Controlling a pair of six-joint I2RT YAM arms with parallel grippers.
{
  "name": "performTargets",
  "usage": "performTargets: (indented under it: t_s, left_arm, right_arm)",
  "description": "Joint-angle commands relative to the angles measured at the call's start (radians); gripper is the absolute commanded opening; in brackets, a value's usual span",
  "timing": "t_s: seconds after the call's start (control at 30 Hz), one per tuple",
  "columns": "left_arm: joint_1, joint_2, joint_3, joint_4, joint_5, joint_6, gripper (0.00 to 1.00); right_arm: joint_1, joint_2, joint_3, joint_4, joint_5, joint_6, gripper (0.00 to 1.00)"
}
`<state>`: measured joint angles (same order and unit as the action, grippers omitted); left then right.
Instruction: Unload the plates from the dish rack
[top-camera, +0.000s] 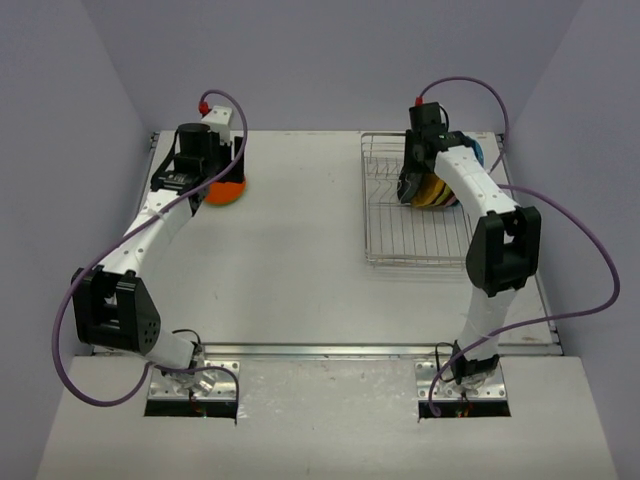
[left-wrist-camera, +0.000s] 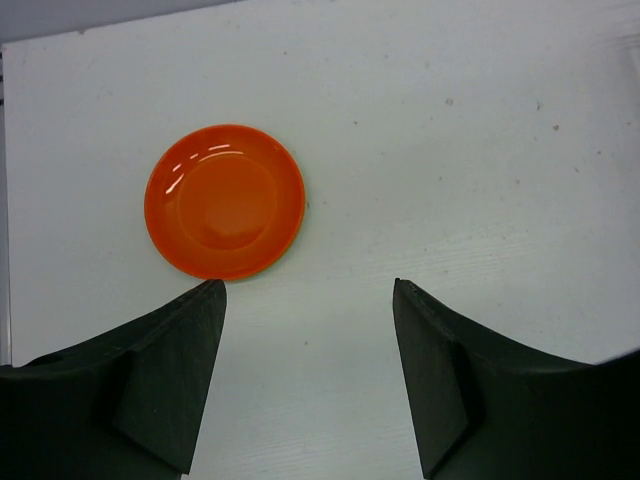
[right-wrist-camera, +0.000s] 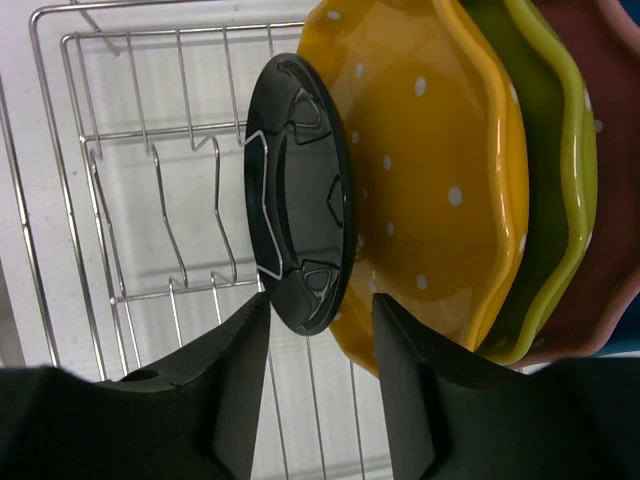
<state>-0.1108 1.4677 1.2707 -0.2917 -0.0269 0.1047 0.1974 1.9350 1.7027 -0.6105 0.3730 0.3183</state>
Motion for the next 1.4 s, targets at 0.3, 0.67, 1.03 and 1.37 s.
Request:
performTargets:
  t_s: [0.3, 0.67, 1.03, 1.37]
  left_arm:
    - [-0.004, -0.040, -0.011, 0.011, -0.004, -0.013, 0.66]
    - [-0.004, -0.044, -0.003, 0.008, 0.004, -0.026, 0.69]
    - [-0.004, -0.063, 0.033, -0.028, 0.045, -0.041, 1.00]
    - [0.025, -0.224, -0.058, 0.114, 0.782, -0.206, 0.97]
  right_arm:
    - [-0.002, 0.140, 0.134, 0.029, 0.143, -0.013, 0.41]
    - [0.020, -0.005, 0.066, 0.073, 0.149, -0.040, 0.00]
    - [0.196, -0.214, -0.061, 0.404, 0.328, -0.399, 0.00]
    - [0.209, -0.373, -0.104, 0.134, -0.448, -0.119, 0.00]
